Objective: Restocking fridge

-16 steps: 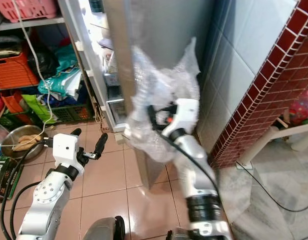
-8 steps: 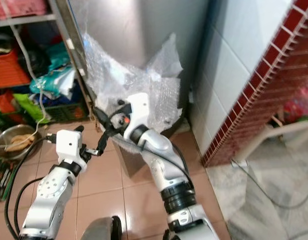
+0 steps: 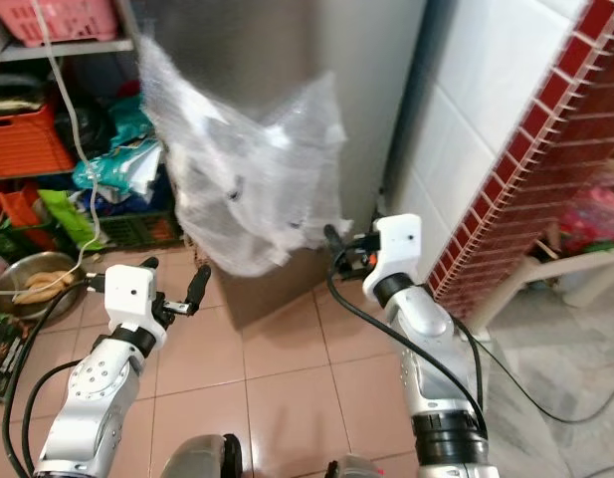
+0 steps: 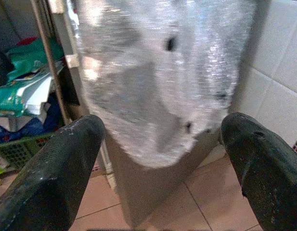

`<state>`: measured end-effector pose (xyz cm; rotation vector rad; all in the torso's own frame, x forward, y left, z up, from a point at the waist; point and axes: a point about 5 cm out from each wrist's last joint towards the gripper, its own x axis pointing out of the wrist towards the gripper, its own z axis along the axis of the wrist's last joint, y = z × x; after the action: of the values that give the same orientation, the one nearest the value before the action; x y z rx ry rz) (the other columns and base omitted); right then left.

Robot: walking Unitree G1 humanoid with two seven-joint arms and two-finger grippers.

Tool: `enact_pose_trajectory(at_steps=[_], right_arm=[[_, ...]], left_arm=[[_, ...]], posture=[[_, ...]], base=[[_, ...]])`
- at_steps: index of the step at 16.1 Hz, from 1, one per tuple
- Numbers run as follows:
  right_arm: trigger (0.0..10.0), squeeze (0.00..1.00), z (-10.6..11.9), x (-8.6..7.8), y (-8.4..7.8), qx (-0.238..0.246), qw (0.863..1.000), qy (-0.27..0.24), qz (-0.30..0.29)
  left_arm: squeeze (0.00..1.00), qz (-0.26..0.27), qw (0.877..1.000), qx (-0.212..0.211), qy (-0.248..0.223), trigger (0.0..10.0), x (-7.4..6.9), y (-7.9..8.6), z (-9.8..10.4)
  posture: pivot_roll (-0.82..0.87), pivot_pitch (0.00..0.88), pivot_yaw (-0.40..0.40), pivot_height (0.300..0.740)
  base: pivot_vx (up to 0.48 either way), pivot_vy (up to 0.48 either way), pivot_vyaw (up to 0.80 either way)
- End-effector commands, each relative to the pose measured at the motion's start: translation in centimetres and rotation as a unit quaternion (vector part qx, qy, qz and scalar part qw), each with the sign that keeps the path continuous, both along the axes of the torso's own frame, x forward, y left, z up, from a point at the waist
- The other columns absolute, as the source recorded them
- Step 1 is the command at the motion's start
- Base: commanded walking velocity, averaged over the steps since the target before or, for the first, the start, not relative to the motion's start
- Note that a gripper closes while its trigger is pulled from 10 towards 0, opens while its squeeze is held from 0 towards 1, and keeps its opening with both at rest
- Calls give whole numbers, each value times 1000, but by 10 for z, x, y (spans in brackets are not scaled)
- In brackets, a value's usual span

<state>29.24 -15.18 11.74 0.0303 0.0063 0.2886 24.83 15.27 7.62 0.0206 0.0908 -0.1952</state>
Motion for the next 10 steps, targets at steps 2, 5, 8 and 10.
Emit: enact_pose_trajectory(at_steps=[2, 5, 8, 10], right_arm=[[10000, 0, -1, -6, -9, -23, 998, -16, -49], [10000, 0, -6, -10, -12, -37, 996, -20, -72], [10000, 0, -8, -12, -9, -38, 996, -18, -76], [10000, 0, -7, -11, -7, -40, 996, -21, -78]], left_arm=[[0, -2, 1000, 6, -2, 10000, 2, 2, 0], [0, 10, 1000, 8, -7, 10000, 2, 5, 2], [0, 22, 1000, 10, -10, 10000, 1, 9, 3], [0, 23, 1000, 10, -10, 10000, 2, 10, 3]], posture=[[55, 60, 12, 740], [61, 68, 10, 740], [67, 74, 10, 740], [63, 77, 17, 740]], base=[[0, 0, 0], [0, 0, 0], [0, 0, 0], [0, 0, 0]])
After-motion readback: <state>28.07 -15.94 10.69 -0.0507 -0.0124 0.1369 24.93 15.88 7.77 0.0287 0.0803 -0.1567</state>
